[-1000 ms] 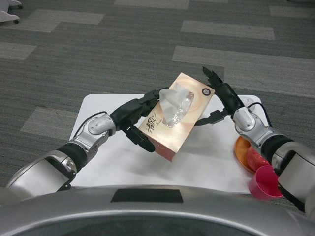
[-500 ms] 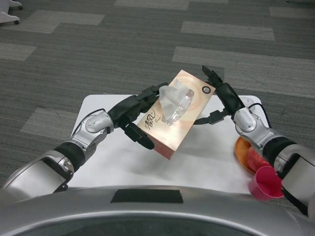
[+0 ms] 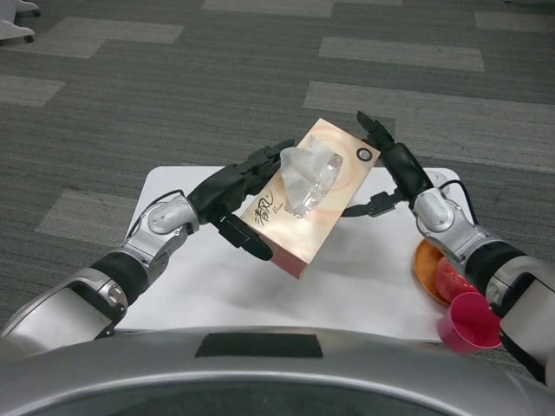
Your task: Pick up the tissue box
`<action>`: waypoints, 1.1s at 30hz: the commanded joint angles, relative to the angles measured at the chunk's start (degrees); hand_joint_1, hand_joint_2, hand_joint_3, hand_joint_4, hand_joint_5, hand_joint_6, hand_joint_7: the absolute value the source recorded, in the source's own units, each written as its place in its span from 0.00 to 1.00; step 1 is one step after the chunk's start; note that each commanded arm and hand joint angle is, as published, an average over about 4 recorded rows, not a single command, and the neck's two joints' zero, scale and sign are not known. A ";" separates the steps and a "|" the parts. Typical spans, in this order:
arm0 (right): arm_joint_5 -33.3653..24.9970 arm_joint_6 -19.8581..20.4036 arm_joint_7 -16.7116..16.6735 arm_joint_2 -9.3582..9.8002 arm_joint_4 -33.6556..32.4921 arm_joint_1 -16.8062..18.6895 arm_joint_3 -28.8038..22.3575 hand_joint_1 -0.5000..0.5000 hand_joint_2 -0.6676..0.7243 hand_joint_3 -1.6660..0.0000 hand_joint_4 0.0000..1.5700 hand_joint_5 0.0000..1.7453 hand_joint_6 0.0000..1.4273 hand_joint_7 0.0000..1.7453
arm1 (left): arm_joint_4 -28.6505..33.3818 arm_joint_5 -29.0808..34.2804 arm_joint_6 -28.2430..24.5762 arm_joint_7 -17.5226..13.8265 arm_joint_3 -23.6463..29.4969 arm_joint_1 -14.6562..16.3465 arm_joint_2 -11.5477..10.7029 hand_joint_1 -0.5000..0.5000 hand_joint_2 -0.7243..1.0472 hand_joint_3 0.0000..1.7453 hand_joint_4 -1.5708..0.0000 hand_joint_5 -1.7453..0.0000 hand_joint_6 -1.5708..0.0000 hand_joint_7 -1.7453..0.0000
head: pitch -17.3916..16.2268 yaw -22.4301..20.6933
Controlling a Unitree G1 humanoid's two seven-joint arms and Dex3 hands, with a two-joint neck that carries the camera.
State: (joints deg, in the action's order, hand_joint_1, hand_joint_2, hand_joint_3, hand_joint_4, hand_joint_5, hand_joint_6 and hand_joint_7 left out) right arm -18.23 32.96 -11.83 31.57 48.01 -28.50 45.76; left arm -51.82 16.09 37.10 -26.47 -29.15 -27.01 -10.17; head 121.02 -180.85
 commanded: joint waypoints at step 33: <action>0.74 2.72 3.00 -3.53 -5.95 1.08 -1.20 0.06 0.17 0.76 0.10 0.17 0.00 0.00 | 3.92 0.78 0.16 0.01 0.10 -0.28 1.38 1.00 0.65 0.04 0.93 1.00 1.00 1.00 | 0.22 -0.18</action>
State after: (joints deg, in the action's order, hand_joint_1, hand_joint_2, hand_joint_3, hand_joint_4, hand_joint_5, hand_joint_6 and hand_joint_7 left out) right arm -18.22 32.96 -11.30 31.76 46.20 -26.90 43.30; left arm -49.43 16.64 37.11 -26.47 -28.35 -26.65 -10.62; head 121.26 -181.04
